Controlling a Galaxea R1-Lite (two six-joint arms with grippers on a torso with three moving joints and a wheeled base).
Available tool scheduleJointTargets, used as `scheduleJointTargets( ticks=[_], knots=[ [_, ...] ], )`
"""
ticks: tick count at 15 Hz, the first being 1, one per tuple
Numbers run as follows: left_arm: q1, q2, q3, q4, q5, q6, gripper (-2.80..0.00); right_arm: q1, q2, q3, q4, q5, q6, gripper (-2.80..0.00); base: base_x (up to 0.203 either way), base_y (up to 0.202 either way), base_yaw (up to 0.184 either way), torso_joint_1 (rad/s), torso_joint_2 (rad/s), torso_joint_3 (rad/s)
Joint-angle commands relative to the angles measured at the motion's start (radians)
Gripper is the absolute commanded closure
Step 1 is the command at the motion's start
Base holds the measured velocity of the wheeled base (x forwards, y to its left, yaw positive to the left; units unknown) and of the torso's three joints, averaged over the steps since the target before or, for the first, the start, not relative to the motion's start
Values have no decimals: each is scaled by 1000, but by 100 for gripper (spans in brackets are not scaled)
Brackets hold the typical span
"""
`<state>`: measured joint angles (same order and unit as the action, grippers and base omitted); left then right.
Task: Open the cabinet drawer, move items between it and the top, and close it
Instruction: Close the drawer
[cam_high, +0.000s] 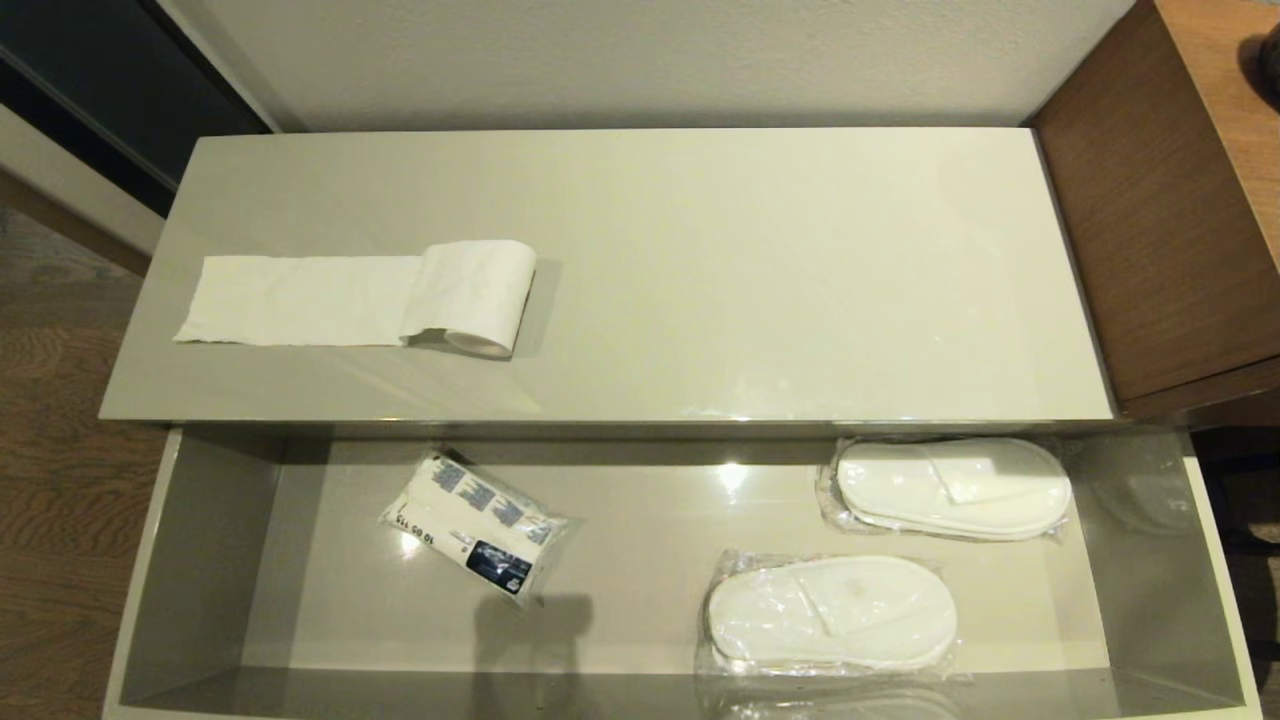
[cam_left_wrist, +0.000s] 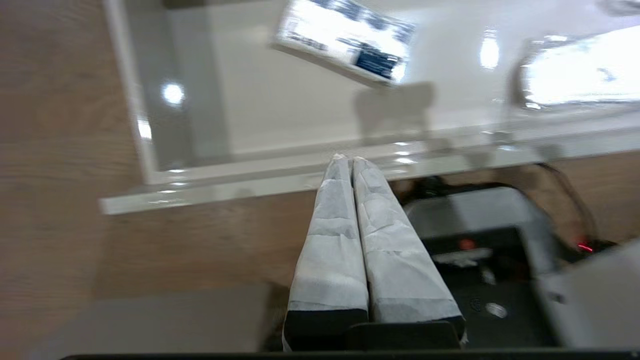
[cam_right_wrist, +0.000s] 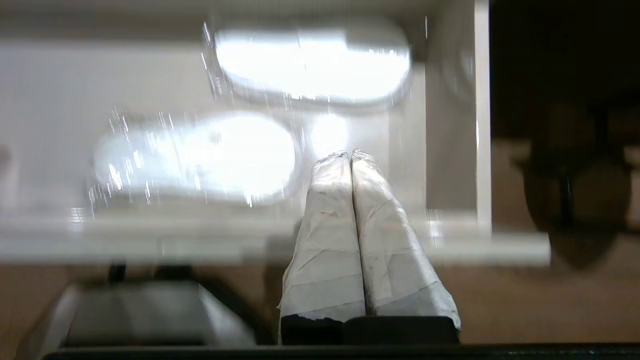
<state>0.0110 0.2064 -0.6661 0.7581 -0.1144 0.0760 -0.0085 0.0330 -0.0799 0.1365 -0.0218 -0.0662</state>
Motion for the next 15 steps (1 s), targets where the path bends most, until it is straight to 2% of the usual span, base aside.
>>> scheduleJointTargets(
  ticks=[1,2,4,5,7,8,9,10,11,13,15],
  knots=[
    [-1,-31,33,-19,29,10,0,0,-2,61,-146,20,0,0,0,0,0,0,0,0],
    [-2,-72,70,-40,56,29,0,-1,-2,82,-190,37,1,0,0,0,0,0,0,0],
    [-5,-191,162,-90,129,79,0,-1,-2,83,-189,39,3,0,0,0,0,0,0,0],
    [-6,-203,183,-114,166,80,0,-1,-2,83,-184,38,14,0,0,0,0,0,0,0],
    [-6,-203,203,-177,173,55,0,-1,-2,83,-161,34,29,0,0,0,0,0,0,0],
    [-5,-203,227,-244,168,54,0,-1,-2,83,-161,34,29,0,0,0,0,0,0,0],
    [-5,-203,274,-341,154,56,0,-1,-2,83,-161,36,25,0,0,0,0,0,0,0],
    [-5,-203,336,-485,140,59,0,-1,-2,83,-161,36,25,0,0,0,0,0,0,0],
    [-5,-203,372,-558,125,60,0,-1,-2,83,-154,34,26,0,0,0,0,0,0,0],
    [-5,-203,552,-797,88,48,0,0,-2,83,-144,34,27,0,0,0,0,0,0,0],
    [-5,-203,664,-926,89,27,0,0,-2,83,-143,34,28,0,0,0,0,0,0,0]
  ],
)
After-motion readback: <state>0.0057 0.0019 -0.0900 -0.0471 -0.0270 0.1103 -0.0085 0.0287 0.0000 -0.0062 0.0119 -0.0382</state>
